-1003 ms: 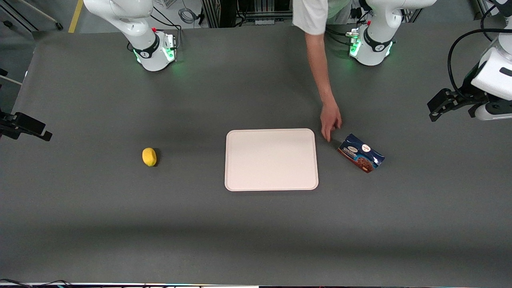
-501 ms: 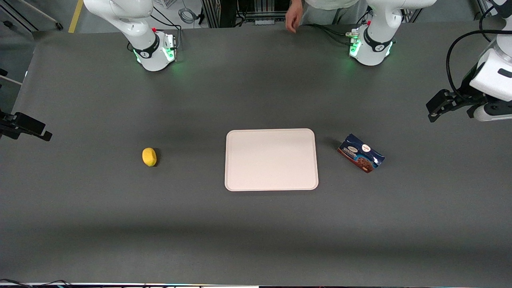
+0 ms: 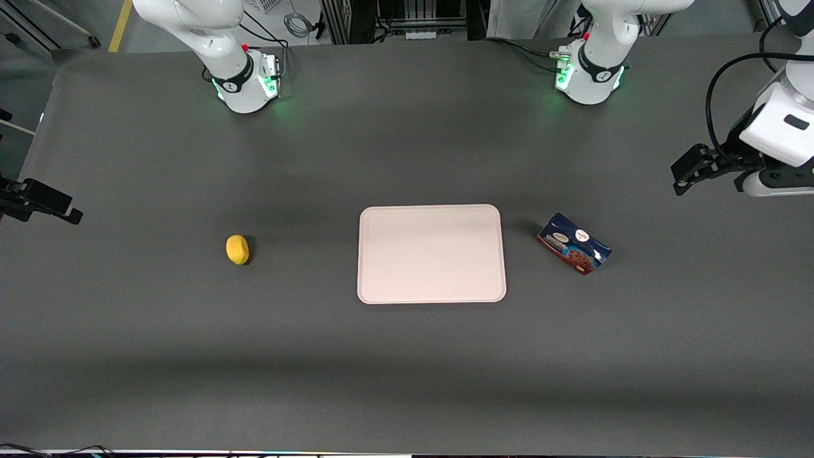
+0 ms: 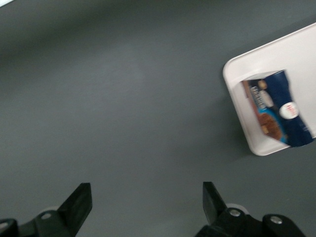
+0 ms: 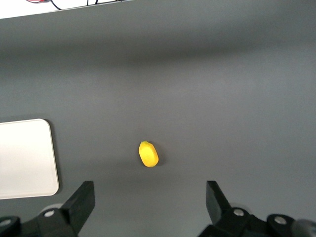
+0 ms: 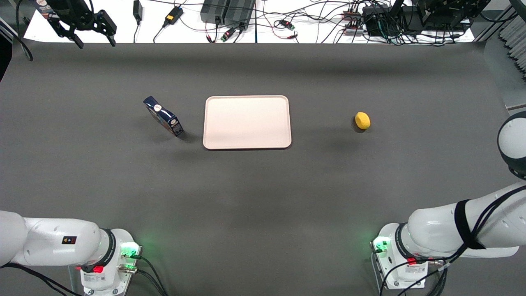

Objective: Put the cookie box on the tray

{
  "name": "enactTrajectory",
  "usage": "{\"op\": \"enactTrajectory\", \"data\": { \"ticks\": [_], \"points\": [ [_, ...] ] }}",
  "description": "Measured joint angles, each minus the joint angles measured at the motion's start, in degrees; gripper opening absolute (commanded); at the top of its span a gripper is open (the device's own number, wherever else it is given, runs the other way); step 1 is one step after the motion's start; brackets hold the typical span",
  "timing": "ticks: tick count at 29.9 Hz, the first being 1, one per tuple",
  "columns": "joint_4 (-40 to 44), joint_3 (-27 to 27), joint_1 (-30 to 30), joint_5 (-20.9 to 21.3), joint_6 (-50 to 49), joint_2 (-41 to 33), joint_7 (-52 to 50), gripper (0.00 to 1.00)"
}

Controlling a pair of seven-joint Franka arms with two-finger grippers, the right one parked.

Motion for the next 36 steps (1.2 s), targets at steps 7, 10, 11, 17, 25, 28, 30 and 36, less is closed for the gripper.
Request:
{"op": "enactTrajectory", "data": {
  "ticks": [7,10,11,17,25,28,30,36],
  "points": [
    [0.00,-3.18,-0.29,-0.49,-2.07,0.05,-1.77,1.00],
    [0.00,-3.92,-0.41,-1.09,-2.06,0.11,-6.98,1.00],
    [-0.03,-4.03,-0.42,-1.24,-2.02,0.16,-8.91,1.00],
    [-1.59,-3.89,-0.36,-1.62,-0.45,0.96,-19.36,1.00],
    [-8.83,-3.52,-0.30,-1.69,6.40,1.41,-30.17,1.00],
    [-10.94,-3.47,-0.27,-1.71,7.82,1.40,-32.64,1.00],
    [-12.09,-3.46,-0.26,-1.72,8.69,1.40,-33.62,1.00],
    [-15.42,-3.45,-0.24,-2.79,12.25,1.40,-35.41,1.00]
  ]
}}
